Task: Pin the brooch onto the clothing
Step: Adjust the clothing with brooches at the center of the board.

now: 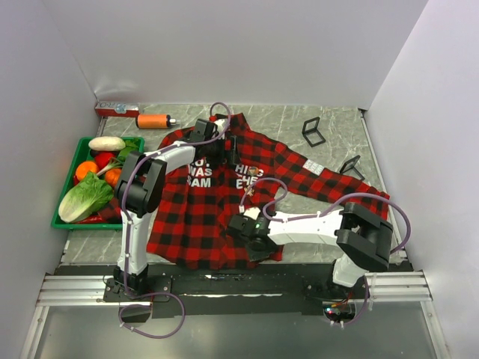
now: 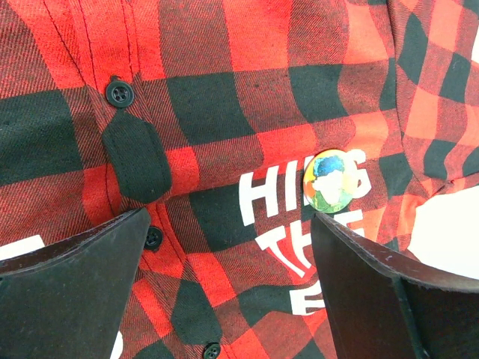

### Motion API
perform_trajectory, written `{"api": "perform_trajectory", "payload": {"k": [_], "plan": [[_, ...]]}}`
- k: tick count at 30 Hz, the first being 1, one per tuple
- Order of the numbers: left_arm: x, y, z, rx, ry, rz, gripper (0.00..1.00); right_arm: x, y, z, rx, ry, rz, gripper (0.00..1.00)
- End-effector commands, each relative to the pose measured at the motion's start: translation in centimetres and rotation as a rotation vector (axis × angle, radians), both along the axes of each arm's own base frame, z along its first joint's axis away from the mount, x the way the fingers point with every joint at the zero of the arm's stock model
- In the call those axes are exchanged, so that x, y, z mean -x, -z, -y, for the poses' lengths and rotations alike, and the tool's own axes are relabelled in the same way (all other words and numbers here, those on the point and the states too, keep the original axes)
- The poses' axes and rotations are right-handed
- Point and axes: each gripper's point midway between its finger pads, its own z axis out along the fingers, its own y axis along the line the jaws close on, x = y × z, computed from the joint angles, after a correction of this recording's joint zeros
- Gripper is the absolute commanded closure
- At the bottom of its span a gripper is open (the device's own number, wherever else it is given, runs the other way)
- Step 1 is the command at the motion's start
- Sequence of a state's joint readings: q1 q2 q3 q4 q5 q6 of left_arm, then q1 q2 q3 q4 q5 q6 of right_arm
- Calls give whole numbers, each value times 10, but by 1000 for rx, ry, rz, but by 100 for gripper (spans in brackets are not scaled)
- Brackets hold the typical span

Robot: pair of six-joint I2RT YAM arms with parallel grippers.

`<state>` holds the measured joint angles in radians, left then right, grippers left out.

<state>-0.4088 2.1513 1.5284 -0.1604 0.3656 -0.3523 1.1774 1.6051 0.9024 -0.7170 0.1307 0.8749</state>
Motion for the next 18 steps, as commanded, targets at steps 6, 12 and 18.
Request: {"api": "perform_trajectory", "payload": {"k": [6, 12, 18], "plan": [[-7, 13, -19, -85, -46, -13, 4, 61, -28, -31, -183, -37, -154, 100], [-7, 10, -18, -79, -43, -7, 4, 43, -57, -32, -247, -8, -84, 78], [-8, -9, -14, -47, -35, 26, 4, -21, -81, 3, -289, 65, 70, 33]]}}
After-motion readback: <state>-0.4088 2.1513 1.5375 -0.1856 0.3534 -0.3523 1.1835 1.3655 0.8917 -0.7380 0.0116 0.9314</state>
